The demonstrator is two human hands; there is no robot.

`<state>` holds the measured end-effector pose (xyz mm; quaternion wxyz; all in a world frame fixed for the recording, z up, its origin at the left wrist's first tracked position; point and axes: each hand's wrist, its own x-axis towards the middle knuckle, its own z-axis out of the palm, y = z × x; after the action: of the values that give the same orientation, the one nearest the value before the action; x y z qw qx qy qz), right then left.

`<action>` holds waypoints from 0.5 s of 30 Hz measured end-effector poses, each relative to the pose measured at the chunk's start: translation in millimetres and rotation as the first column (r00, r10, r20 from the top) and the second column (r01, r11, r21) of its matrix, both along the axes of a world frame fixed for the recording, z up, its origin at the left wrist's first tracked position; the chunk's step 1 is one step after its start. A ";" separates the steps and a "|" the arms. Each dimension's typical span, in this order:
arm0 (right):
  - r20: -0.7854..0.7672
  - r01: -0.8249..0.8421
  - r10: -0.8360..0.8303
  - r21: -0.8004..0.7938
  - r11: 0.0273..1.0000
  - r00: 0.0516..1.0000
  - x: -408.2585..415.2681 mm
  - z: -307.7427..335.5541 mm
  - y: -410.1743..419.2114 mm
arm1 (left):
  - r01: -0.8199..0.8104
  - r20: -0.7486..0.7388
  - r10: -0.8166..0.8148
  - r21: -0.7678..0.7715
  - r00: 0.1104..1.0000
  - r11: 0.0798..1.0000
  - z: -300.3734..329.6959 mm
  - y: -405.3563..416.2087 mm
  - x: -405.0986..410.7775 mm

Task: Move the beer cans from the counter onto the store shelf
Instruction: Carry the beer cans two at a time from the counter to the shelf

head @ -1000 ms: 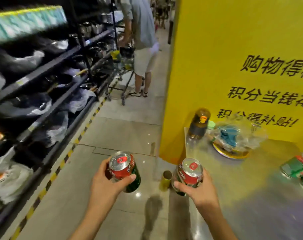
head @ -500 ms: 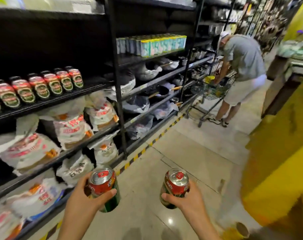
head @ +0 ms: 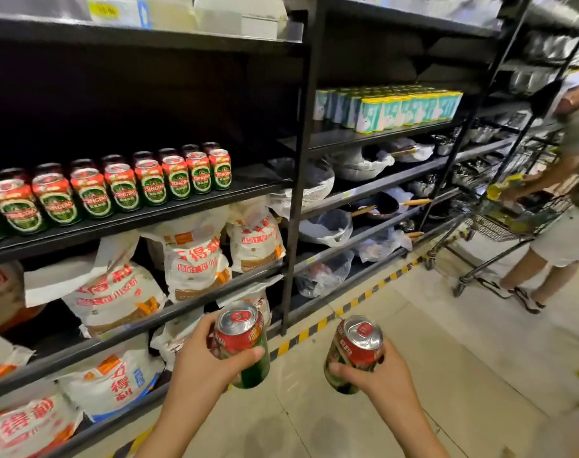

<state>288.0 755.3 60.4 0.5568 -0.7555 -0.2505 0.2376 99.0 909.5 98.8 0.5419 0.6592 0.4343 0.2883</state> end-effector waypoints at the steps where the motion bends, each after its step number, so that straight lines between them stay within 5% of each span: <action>1: -0.003 -0.012 0.012 -0.003 1.000 1.000 14.1 0.6 14.9 | -0.008 0.005 0.008 -0.002 1.000 1.000 2.0 12.9 12.9; 15: 0.040 -0.279 0.279 -0.006 0.960 0.959 139.7 7.3 224.2 | -0.241 -0.011 0.241 0.044 0.970 0.970 8.4 167.7 98.0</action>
<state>427.7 979.5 67.7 0.5125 -0.7173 -0.3656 0.2985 197.0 1077.2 107.2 0.4855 0.6151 0.5092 0.3558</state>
